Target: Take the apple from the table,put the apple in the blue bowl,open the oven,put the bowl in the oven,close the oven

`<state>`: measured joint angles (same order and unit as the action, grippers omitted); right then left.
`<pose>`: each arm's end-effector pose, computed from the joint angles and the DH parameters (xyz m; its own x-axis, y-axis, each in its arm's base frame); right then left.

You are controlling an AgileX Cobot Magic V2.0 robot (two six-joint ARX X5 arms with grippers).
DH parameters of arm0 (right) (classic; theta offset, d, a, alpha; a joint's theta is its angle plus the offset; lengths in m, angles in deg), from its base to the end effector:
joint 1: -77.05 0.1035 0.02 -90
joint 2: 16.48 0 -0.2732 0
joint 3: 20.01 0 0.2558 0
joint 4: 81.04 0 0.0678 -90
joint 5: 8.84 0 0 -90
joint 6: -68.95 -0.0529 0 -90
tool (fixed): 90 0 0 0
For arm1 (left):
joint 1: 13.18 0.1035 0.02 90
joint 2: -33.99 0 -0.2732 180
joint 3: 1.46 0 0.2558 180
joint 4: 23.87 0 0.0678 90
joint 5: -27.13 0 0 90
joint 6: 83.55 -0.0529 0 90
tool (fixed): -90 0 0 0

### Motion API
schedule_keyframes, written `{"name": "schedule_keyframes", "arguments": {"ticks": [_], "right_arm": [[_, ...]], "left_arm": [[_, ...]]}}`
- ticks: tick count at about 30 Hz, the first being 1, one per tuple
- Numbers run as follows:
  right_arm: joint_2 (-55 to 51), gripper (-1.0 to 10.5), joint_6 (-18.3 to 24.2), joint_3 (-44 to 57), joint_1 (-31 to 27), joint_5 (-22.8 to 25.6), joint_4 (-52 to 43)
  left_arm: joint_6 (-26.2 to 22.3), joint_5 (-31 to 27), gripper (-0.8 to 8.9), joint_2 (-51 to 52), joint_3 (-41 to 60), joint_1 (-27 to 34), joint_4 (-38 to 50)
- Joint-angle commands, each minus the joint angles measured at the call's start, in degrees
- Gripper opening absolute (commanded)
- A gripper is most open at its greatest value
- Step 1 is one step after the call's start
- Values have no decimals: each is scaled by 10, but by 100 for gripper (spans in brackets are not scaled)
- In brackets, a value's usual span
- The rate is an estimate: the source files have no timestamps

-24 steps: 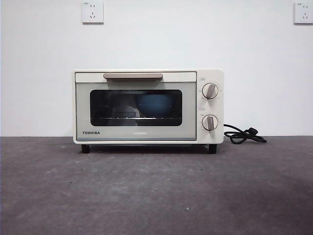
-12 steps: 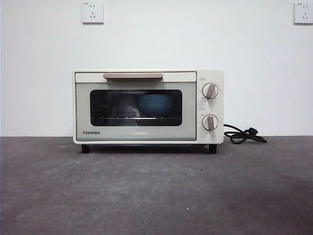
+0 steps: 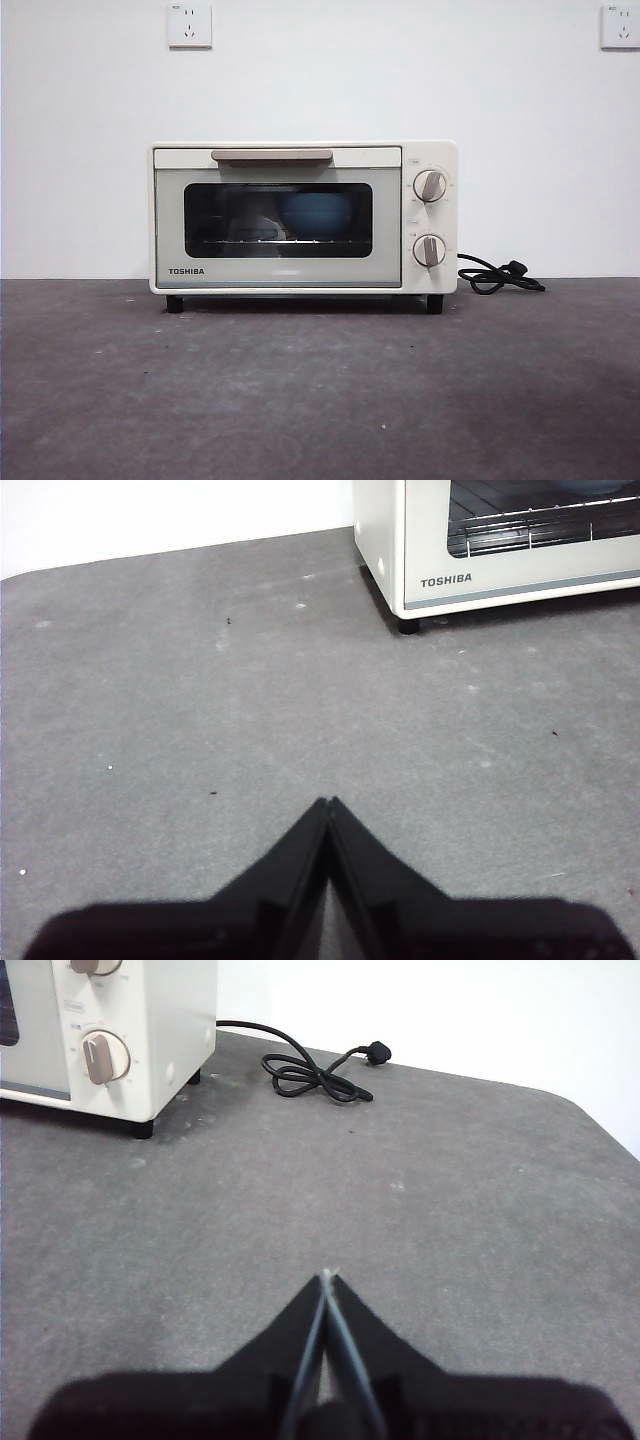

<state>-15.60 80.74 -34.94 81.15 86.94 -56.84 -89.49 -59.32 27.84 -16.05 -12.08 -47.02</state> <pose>0.1136 0.0028 0.1486 0.9840 -0.0304 -0.1753 -0.0088 0.9758 -0.2185 0.1181 -0.0010 0.1397 0.9664 -0.0434 -0.2534 0.0668 0.9942 0.0845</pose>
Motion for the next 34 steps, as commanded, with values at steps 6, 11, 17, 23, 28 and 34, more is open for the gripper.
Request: {"name": "schedule_keyframes", "arguments": {"ticks": [6, 11, 17, 23, 28, 34], "right_arm": [[0, 2, -2, 5, 0, 0, -3], [0, 2, -2, 5, 0, 0, -3], [0, 2, -2, 5, 0, 0, -3], [0, 2, -2, 5, 0, 0, -3], [0, 2, -2, 5, 0, 0, -3], [0, 2, -2, 5, 0, 0, -3]], "left_arm": [[4, -2, -4, 0, 6, -1, 2], [4, -2, -4, 0, 6, -1, 2], [4, -2, -4, 0, 6, -1, 2], [4, -2, -4, 0, 6, -1, 2], [4, -2, -4, 0, 6, -1, 2], [4, -2, -4, 0, 6, -1, 2]]}}
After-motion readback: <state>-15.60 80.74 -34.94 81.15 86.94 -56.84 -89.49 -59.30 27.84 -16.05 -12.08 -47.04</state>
